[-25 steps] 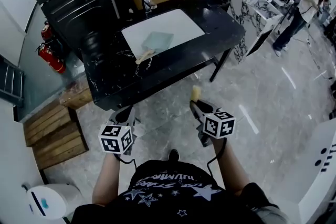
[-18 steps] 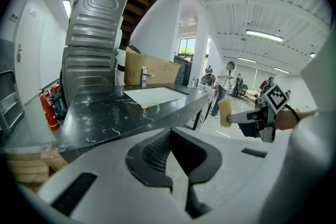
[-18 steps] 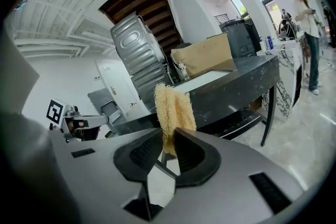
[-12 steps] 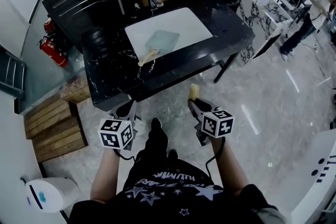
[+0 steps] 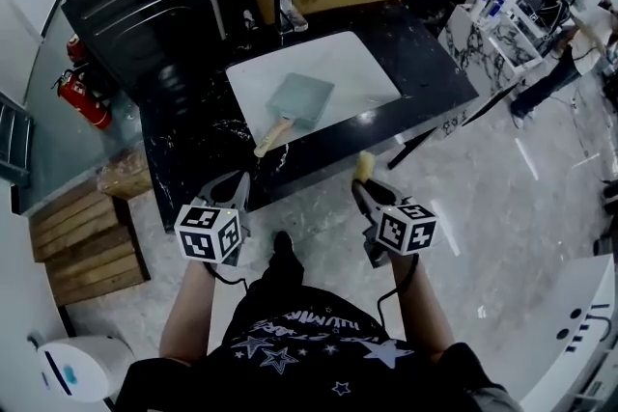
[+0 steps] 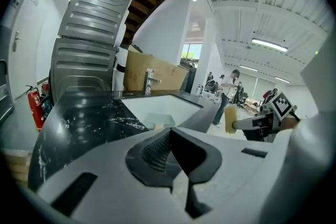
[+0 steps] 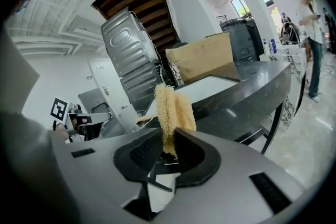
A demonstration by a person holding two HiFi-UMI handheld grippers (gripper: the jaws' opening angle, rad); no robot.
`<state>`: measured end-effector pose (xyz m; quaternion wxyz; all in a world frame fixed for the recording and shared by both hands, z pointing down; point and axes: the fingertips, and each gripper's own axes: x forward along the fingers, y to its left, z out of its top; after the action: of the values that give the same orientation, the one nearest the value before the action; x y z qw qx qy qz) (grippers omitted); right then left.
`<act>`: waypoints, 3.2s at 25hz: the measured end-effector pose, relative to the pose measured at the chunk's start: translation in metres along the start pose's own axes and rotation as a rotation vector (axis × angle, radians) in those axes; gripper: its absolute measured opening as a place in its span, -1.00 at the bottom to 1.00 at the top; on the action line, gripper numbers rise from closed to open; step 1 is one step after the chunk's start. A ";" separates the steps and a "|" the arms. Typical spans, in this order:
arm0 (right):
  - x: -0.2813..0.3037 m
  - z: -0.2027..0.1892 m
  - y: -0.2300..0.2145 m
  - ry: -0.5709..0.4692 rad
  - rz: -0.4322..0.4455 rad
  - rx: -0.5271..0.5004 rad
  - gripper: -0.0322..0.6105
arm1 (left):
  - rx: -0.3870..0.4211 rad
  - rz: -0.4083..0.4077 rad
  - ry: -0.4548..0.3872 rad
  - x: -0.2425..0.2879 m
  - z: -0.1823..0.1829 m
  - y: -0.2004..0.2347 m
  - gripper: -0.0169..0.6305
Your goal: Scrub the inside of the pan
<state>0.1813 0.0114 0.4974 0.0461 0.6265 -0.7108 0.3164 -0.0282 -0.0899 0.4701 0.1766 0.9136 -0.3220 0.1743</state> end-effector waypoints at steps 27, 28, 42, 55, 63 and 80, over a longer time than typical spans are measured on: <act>0.177 0.138 -0.016 0.046 0.021 -0.099 -0.68 | -0.046 -0.026 -0.020 0.133 0.099 0.122 -0.92; 0.183 0.140 -0.017 0.056 0.029 -0.112 -0.68 | -0.047 -0.016 -0.015 0.135 0.099 0.123 -0.92; 0.287 0.136 -0.060 0.401 0.178 -0.420 -0.68 | -0.109 0.213 -0.007 0.151 0.108 0.141 -0.92; 0.375 0.092 -0.100 0.680 0.182 -0.657 -0.68 | -0.173 0.346 0.059 0.185 0.093 0.165 -0.92; 0.402 0.066 -0.116 0.807 0.100 -0.879 -0.68 | -0.192 0.352 0.084 0.190 0.084 0.173 -0.92; 0.406 0.033 -0.108 1.014 0.125 -1.106 -0.69 | -0.205 0.334 0.086 0.186 0.078 0.177 -0.92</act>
<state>0.2064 -0.3563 0.7010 0.6575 0.2479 -0.6921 0.1649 0.0084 -0.3511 0.5190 0.2510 0.8164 -0.4775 0.2062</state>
